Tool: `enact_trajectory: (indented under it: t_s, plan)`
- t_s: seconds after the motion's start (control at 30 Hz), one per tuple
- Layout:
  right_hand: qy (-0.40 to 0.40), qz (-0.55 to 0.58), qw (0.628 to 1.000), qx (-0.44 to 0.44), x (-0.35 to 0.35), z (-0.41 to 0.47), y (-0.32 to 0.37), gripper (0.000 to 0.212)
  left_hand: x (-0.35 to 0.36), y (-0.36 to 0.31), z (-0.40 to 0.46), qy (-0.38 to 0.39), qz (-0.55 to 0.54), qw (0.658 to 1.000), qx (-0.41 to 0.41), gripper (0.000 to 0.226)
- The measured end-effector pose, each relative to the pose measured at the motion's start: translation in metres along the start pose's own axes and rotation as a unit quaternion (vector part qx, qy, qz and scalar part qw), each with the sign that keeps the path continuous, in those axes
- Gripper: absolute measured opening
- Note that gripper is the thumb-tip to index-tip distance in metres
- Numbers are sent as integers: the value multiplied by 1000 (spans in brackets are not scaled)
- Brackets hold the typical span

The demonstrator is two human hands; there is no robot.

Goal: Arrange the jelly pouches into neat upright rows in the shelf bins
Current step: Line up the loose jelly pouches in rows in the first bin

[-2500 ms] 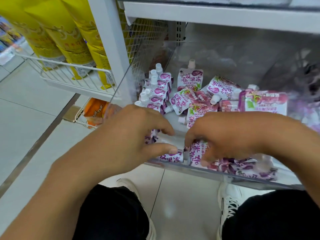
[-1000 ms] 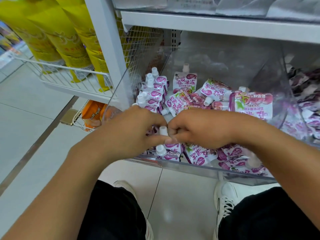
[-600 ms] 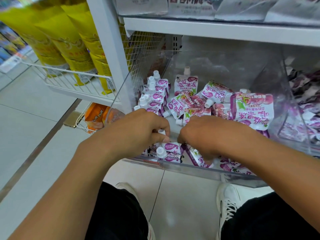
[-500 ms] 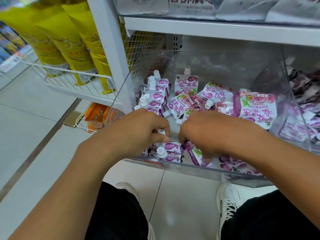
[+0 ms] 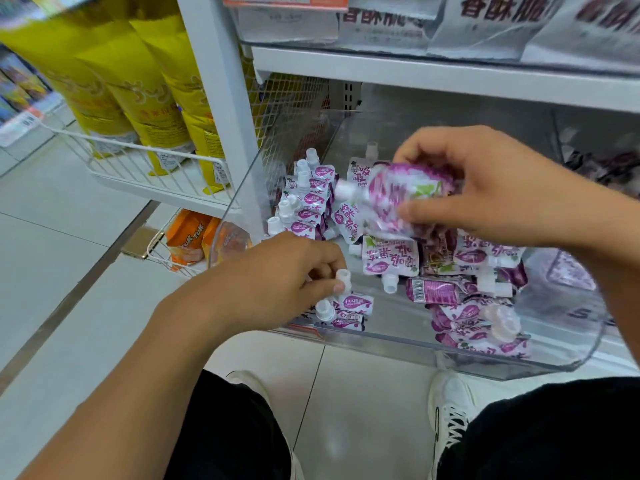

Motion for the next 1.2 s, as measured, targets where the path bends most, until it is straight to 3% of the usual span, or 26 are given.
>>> enact_trajectory:
  t_s: [0.07,0.2,0.3,0.43,0.57,0.7,0.8,0.87,0.97,1.1,1.2]
  plan:
    - [-2,22,999,29,17,4,-3,17,-1,0,1,-15,7,1000,4,6]
    - [35,-97,994,27,62,-1,-5,19,-9,3,0,-52,50,997,17,12]
    - [60,-117,991,29,77,-1,-5,18,-21,9,-3,-119,45,992,8,20]
    - [153,-113,980,58,100,0,-9,16,-33,3,0,-223,-21,974,5,20]
    - [184,-157,970,38,87,-1,-11,17,-7,0,10,-91,55,994,9,34]
    - [199,-298,934,-13,54,-3,-14,77,3,0,16,-68,97,993,-3,32]
    - [260,-374,890,-18,81,-6,-16,91,2,-4,21,-75,117,990,-6,29]
    - [230,-407,884,-17,99,-3,-18,84,2,-4,22,-70,123,990,-14,28]
    - [148,-455,877,-51,101,7,-17,56,2,-2,20,-71,143,987,-28,29]
    - [210,-459,863,-10,106,6,-25,87,3,-5,20,-83,173,981,-38,24]
    - [155,-449,878,-57,106,8,-21,53,2,-4,21,-76,166,982,-39,26]
Point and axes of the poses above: each hand's wrist, its own z-axis towards the middle knuckle, its own x-axis out of the palm, y = z × x, the point moved 5 cm from there along z, towards the middle knuckle, and after that the axes turned 7 degrees about -y, right-handed, at the moved point
